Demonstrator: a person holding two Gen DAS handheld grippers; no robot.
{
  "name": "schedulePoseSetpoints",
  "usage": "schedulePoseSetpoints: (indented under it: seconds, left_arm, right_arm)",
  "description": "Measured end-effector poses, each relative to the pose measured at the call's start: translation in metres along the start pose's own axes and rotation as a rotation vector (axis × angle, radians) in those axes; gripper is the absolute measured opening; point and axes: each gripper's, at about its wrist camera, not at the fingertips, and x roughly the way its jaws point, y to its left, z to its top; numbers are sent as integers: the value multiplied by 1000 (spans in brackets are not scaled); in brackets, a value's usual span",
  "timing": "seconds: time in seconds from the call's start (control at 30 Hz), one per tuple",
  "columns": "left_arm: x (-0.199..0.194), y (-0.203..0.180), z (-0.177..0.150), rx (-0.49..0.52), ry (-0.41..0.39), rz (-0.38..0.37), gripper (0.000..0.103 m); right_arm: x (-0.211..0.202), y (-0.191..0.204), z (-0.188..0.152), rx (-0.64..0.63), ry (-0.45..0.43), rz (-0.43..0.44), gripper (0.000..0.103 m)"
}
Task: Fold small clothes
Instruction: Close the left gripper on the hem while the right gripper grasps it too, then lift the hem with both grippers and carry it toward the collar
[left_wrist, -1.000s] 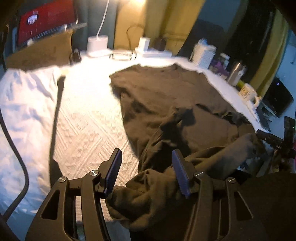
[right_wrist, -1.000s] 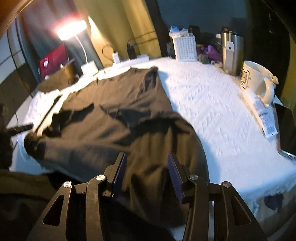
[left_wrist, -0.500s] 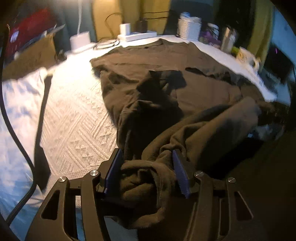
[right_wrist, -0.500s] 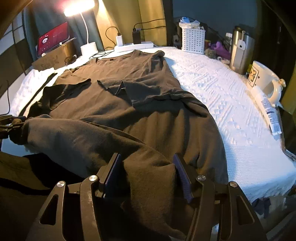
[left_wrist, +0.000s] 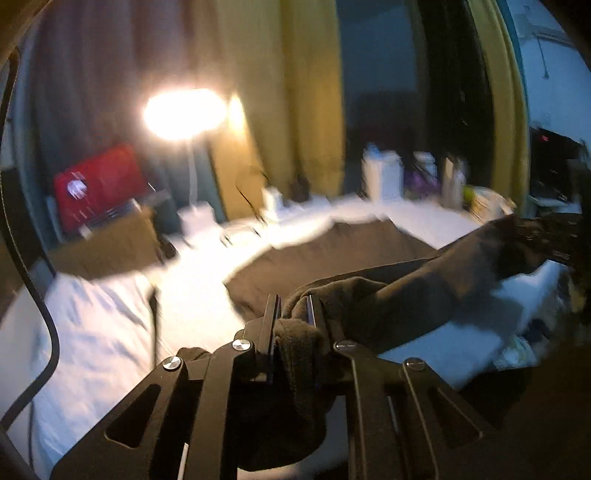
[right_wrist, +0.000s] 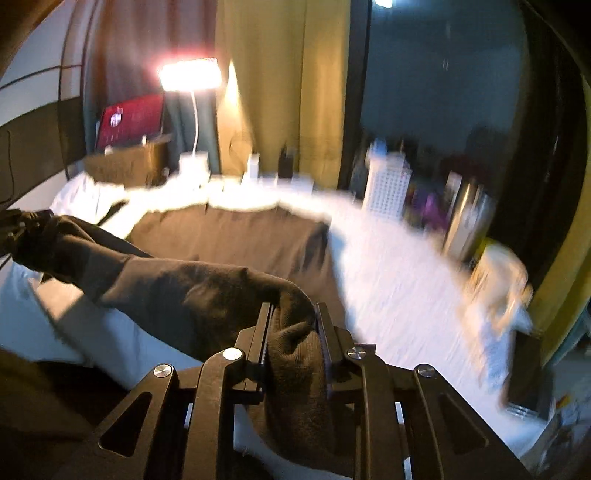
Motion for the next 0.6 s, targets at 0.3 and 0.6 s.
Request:
schedulePoseSetpoints:
  seconds: [0.3, 0.6]
  left_arm:
    - [61, 3, -73, -33, 304, -56, 13]
    - [50, 36, -79, -225, 395, -248, 40]
  right_arm:
    - [68, 21, -72, 44, 309, 111, 23]
    - [38, -5, -92, 249, 357, 217, 71]
